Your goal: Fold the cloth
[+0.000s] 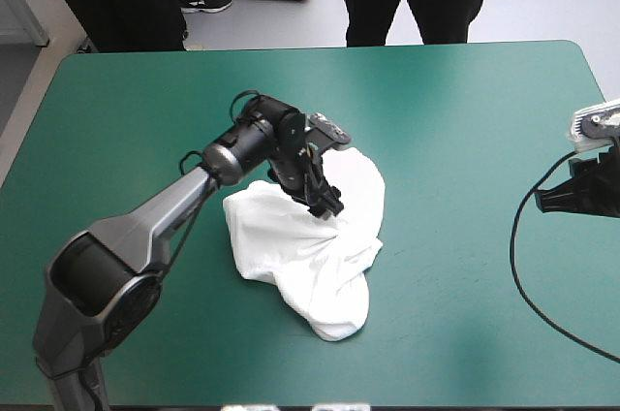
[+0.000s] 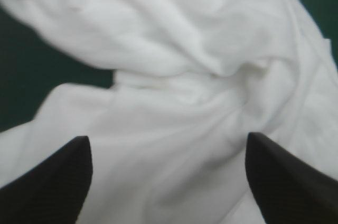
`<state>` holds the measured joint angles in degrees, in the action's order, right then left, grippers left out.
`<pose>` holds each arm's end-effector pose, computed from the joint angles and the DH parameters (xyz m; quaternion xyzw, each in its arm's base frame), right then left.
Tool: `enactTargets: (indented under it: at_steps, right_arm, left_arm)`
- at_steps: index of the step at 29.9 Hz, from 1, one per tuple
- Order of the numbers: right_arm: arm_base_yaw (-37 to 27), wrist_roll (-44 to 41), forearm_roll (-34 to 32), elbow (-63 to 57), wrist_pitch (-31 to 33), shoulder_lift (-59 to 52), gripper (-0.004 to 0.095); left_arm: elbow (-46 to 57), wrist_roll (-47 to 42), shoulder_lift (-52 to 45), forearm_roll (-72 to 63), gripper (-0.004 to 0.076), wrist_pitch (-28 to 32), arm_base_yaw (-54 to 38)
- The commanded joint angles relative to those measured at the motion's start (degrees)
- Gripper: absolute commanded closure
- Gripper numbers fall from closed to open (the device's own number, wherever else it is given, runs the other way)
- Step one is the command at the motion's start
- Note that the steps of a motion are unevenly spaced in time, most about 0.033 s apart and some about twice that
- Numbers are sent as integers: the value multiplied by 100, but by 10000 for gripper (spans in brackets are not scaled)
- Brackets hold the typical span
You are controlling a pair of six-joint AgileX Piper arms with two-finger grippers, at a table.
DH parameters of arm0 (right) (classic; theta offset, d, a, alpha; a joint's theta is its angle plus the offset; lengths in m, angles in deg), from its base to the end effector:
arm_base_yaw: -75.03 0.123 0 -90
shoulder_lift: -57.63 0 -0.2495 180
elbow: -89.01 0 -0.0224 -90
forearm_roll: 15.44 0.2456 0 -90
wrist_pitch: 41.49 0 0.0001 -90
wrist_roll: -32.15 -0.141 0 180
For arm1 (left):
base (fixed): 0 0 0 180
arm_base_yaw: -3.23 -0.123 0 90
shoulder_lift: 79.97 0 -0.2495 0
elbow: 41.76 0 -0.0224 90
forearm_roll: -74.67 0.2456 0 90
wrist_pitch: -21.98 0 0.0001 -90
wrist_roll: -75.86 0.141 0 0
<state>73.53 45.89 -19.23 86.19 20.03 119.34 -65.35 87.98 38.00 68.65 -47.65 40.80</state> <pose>0.2074 -0.0136 0.3857 -0.0958 0.8855 -0.0929 0.4450 0.3105 -0.2564 0.2121 0.4053 0.9021 -0.0806 0.1242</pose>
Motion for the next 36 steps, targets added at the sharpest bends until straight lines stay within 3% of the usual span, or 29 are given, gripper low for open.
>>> enactTargets:
  at_steps: [1,6,15,26,36]
  right_arm:
    - [-7,-12,-24,144,-378,-50,565]
    - [-7,-12,-24,144,-432,-50,565]
    - [-7,-12,124,144,-421,-50,565]
    - [-7,168,379,144,-421,-50,565]
    - [433,207,182,144,-320,-50,565]
  left_arm:
    - [-181,-225,-1055,360,114,-97,-151]
    - [-97,-567,-2049,1028,114,-297,-344]
    - [1087,-1064,-3188,2142,180,-423,-449]
    - [1717,-881,-2832,1209,183,139,-1331]
    - [1717,-789,-1527,882,183,408,-1420]
